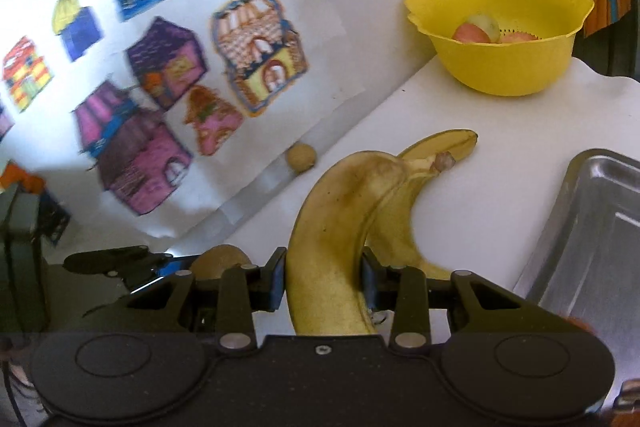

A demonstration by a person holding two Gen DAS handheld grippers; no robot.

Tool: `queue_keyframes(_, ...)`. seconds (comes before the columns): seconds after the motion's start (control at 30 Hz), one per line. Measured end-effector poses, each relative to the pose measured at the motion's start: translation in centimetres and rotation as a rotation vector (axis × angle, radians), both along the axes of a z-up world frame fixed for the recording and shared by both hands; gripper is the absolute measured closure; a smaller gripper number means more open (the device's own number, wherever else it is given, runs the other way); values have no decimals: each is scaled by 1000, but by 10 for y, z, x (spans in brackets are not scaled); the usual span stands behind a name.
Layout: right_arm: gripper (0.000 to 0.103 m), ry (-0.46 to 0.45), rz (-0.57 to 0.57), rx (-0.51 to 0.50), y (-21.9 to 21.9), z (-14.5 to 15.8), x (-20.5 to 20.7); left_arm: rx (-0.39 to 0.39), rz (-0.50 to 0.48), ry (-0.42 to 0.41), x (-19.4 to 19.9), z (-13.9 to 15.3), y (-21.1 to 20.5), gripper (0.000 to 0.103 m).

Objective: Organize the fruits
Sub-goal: 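Close the left tool on the kiwi while the right tool closes on the banana, then carry the kiwi with the left tool while the right tool carries the banana toward the tray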

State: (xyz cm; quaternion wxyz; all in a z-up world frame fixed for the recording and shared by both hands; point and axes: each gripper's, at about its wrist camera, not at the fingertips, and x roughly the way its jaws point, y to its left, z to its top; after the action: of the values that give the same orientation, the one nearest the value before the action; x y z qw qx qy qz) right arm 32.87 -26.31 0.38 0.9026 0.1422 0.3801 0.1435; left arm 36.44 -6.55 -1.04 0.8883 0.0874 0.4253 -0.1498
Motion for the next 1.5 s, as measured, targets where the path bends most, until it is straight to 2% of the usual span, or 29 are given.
queue_keyframes(0.2, 64, -49, 7, 11, 17, 0, -33, -8, 8, 6, -13, 1, 4, 36)
queue_keyframes(0.53, 64, -10, -62, 26, 16, -14, -90, 2, 26, 37, -45, 2, 17, 36)
queue_keyframes(0.73, 64, -5, -4, 45, 29, -9, -123, -39, 50, 52, -63, 6, 23, 36)
queue_keyframes(0.97, 64, 0, -43, 63, 31, 0, -157, -29, 44, 73, -87, 10, 24, 36)
queue_keyframes(1.2, 64, 21, -101, 64, 16, 4, -186, -22, -5, 90, -101, 15, 7, 36)
queue_keyframes(1.5, 64, 7, -186, 54, -14, 20, -216, -53, -79, 68, -110, 33, -30, 36)
